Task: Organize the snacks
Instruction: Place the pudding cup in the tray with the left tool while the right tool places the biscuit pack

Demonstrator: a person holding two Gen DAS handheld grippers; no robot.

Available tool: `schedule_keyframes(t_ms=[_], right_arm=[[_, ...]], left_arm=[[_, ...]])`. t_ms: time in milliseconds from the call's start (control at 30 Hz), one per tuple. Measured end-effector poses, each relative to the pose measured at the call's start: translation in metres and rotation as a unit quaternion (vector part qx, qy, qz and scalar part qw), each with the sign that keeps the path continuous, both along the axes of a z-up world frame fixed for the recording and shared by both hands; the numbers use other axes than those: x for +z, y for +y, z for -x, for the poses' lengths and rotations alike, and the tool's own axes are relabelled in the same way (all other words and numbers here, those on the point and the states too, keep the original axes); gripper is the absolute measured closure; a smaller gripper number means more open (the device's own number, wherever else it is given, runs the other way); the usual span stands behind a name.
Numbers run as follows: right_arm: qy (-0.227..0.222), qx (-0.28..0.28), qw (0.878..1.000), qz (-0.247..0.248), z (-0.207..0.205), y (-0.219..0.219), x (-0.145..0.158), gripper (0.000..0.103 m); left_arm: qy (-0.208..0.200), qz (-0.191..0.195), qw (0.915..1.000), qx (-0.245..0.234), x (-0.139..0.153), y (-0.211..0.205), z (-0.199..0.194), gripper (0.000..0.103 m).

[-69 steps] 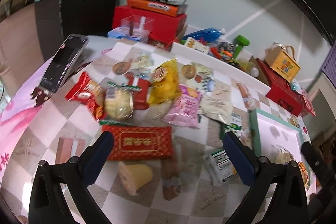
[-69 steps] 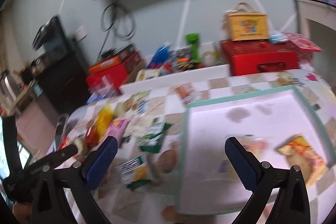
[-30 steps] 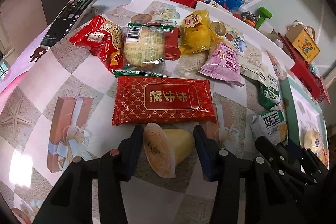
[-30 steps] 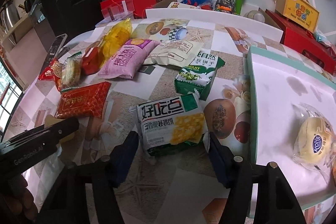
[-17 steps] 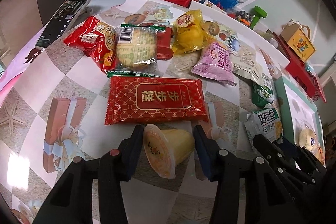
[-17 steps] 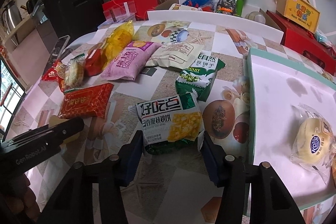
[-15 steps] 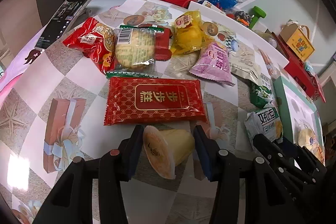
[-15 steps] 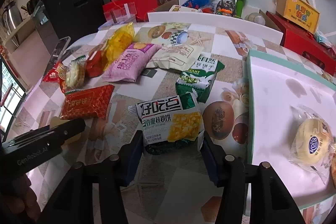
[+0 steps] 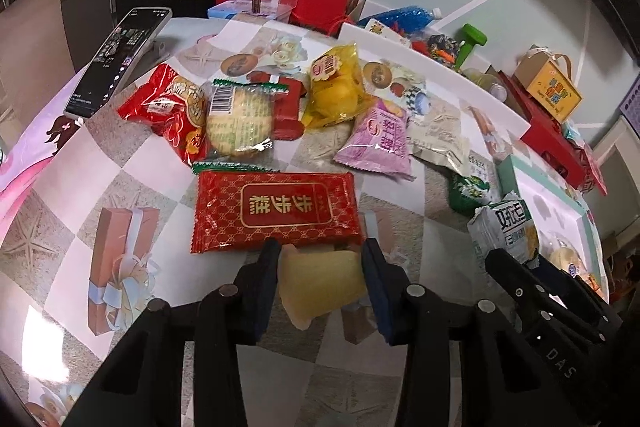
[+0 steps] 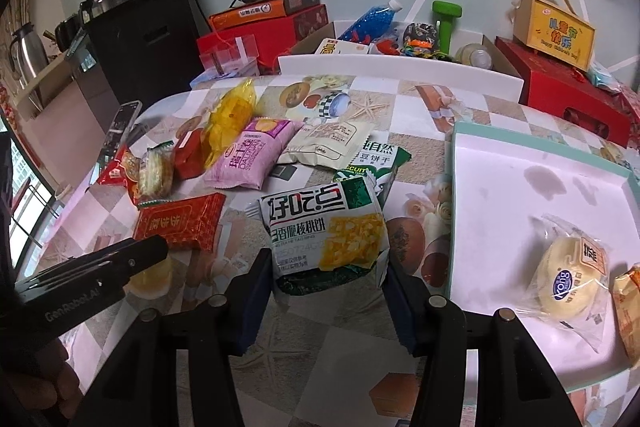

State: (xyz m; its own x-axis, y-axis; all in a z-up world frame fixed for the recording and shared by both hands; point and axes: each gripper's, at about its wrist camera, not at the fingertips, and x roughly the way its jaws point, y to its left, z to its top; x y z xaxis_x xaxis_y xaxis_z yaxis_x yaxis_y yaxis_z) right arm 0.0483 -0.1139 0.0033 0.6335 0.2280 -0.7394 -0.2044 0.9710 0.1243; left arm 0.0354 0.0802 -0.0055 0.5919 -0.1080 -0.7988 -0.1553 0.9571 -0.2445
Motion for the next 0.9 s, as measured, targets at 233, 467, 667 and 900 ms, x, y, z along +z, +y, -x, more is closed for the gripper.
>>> schedule_keyframes(t_ms=[233, 467, 667, 900], right_arm=[[0.005, 0.002, 1.000, 0.006, 0.000, 0.001, -0.003, 0.047], [0.015, -0.006, 1.000, 0.009, 0.003, -0.004, -0.005, 0.046], [0.015, -0.008, 1.000, 0.008, 0.006, -0.009, -0.004, 0.046], [0.016, -0.008, 1.000, 0.007, 0.007, -0.010, -0.004, 0.046]], left_arm=[[0.001, 0.001, 1.0000, -0.004, -0.002, 0.001, 0.001, 0.060], [0.032, -0.012, 0.9991, -0.025, -0.017, -0.007, 0.000, 0.060], [0.038, -0.025, 0.9985, -0.032, -0.020, -0.010, 0.006, 0.057], [0.043, -0.058, 0.9966, -0.039, -0.026, -0.019, 0.006, 0.053]])
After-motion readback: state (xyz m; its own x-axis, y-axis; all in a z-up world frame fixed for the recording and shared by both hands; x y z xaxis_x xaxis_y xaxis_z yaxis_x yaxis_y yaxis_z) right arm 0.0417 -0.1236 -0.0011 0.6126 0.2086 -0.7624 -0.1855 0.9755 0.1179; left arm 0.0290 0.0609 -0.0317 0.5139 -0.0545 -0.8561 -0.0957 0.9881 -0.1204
